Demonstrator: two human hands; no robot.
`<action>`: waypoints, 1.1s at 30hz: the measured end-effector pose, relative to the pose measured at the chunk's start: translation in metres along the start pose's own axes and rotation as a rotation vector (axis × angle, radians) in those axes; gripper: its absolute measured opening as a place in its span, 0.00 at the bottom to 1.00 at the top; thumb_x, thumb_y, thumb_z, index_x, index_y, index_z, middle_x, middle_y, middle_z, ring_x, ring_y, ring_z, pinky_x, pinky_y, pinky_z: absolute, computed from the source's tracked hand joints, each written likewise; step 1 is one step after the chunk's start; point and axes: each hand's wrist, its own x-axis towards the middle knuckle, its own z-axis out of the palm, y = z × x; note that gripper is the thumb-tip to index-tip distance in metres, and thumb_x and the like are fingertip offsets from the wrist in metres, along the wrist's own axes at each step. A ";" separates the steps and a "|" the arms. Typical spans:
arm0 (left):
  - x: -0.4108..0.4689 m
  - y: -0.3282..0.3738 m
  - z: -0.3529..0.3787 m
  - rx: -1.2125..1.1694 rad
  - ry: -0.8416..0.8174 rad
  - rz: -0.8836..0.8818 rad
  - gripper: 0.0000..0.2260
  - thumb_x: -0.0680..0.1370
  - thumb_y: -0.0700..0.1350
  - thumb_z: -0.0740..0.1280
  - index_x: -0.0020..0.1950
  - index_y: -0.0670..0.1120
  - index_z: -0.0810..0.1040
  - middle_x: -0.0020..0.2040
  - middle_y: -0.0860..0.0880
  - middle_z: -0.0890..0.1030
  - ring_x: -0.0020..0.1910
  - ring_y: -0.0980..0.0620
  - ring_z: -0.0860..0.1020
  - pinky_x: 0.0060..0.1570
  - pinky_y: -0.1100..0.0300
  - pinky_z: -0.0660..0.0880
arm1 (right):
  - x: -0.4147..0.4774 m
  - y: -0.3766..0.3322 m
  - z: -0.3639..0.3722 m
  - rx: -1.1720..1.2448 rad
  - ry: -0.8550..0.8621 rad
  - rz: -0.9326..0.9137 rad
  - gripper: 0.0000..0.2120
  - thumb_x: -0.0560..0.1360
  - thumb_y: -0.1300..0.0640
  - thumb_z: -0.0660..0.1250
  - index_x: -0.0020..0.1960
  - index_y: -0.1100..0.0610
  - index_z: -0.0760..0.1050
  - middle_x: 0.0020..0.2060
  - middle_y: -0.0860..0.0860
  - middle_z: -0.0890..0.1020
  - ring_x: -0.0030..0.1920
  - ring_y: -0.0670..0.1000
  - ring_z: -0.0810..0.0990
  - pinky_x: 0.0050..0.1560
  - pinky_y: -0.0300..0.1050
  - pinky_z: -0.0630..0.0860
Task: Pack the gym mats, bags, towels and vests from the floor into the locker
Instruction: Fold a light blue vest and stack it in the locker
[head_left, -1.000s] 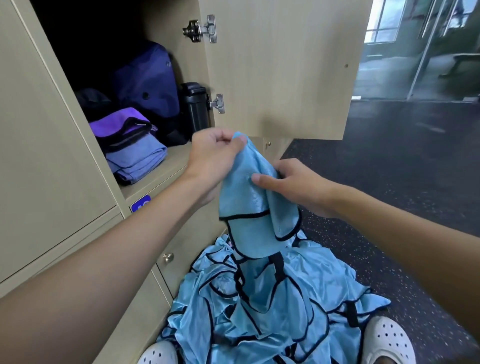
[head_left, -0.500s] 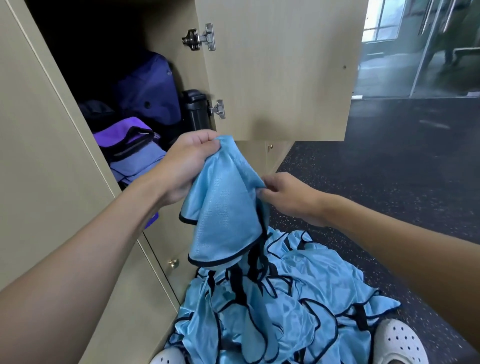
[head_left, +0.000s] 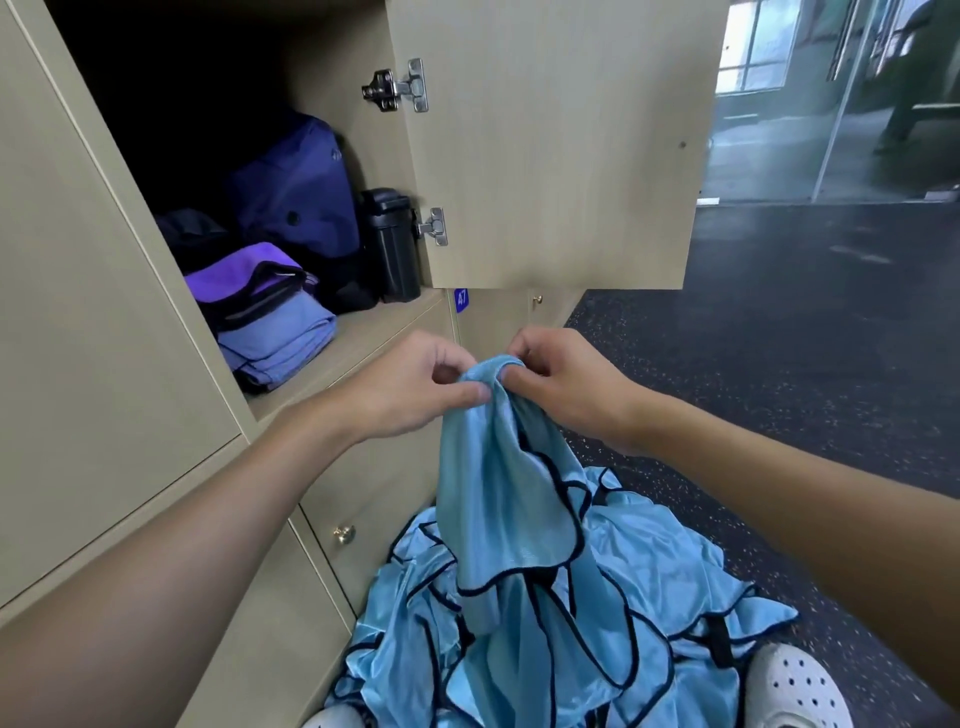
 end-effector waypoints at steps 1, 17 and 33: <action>0.001 -0.001 -0.001 0.013 0.049 0.028 0.03 0.79 0.36 0.69 0.46 0.40 0.83 0.38 0.48 0.80 0.36 0.56 0.74 0.39 0.59 0.70 | 0.000 0.001 -0.001 0.050 -0.031 0.014 0.04 0.79 0.60 0.68 0.45 0.57 0.74 0.35 0.54 0.77 0.32 0.44 0.71 0.33 0.36 0.68; -0.005 0.004 0.010 -0.082 -0.112 -0.050 0.17 0.77 0.47 0.71 0.66 0.52 0.77 0.61 0.57 0.82 0.61 0.61 0.79 0.63 0.64 0.74 | 0.001 0.005 -0.007 -0.067 -0.122 0.043 0.14 0.75 0.58 0.71 0.45 0.71 0.77 0.34 0.54 0.73 0.35 0.48 0.69 0.36 0.44 0.66; -0.007 -0.007 -0.018 -0.074 0.187 -0.116 0.13 0.78 0.34 0.68 0.56 0.52 0.81 0.55 0.54 0.83 0.55 0.59 0.80 0.53 0.68 0.75 | -0.002 0.001 -0.021 0.013 -0.143 0.193 0.09 0.75 0.61 0.72 0.47 0.68 0.78 0.38 0.56 0.81 0.37 0.50 0.79 0.40 0.44 0.76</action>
